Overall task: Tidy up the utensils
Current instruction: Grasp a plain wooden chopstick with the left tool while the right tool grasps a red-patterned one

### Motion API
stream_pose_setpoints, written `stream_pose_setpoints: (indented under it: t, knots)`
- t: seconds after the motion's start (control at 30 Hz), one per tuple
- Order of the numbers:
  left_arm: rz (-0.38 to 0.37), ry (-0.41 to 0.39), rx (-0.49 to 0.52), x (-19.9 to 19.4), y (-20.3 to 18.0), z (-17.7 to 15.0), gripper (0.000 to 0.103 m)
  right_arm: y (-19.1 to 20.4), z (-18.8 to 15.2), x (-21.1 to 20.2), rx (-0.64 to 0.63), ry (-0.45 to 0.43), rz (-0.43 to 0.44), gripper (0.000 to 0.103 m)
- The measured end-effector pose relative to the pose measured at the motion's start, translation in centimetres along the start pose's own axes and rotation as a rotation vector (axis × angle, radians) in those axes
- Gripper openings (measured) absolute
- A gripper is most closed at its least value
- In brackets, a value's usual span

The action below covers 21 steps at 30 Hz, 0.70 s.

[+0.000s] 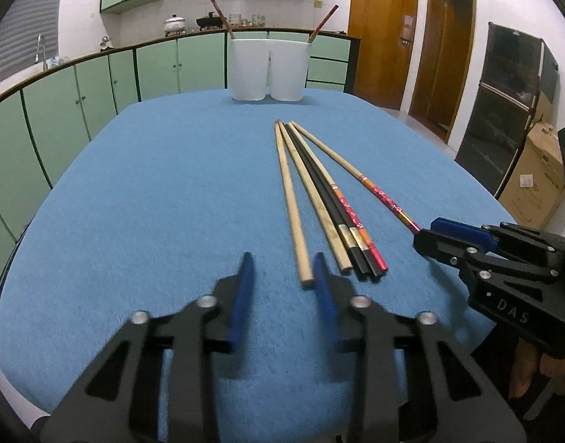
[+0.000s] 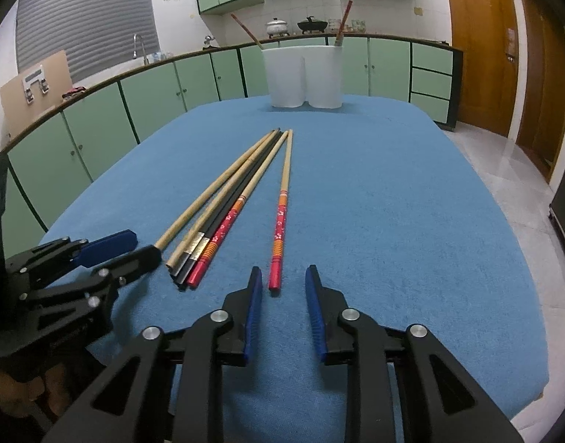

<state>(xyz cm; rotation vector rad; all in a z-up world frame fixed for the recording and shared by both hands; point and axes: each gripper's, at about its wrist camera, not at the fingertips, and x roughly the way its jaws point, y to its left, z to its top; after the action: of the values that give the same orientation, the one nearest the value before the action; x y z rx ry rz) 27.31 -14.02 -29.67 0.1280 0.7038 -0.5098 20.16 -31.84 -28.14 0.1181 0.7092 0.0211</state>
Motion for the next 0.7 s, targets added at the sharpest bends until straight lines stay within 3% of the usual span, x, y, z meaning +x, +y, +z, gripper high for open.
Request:
stream_pose_setpoints:
  t: [0.03,0.13,0.3,0.47,0.63,0.7]
  knots:
    - [-0.002,-0.002,0.000,0.0,0.0,0.1,0.006,0.1,0.0,0.1,-0.008,-0.001,-0.010,0.022]
    - [0.019,-0.015,-0.017,-0.1,0.4,0.1,0.006,-0.2,0.0,0.1,0.001,-0.006,-0.052,0.006]
    - [0.080,-0.023,-0.099,-0.6,2.2,0.0,0.006,-1.7,-0.1,-0.3,0.061,-0.008,-0.104,0.006]
    - [0.106,-0.009,-0.098,-0.8,2.1,0.0,0.007,-1.8,-0.3,-0.7,0.072,-0.003,-0.091,0.006]
    - [0.117,-0.002,-0.106,-0.8,2.5,0.3,0.020,-1.6,-0.6,-0.8,0.054,-0.011,-0.091,0.008]
    - [0.110,-0.003,-0.107,-0.6,2.6,0.4,0.020,-1.5,-0.6,-0.6,0.043,-0.013,-0.095,0.008]
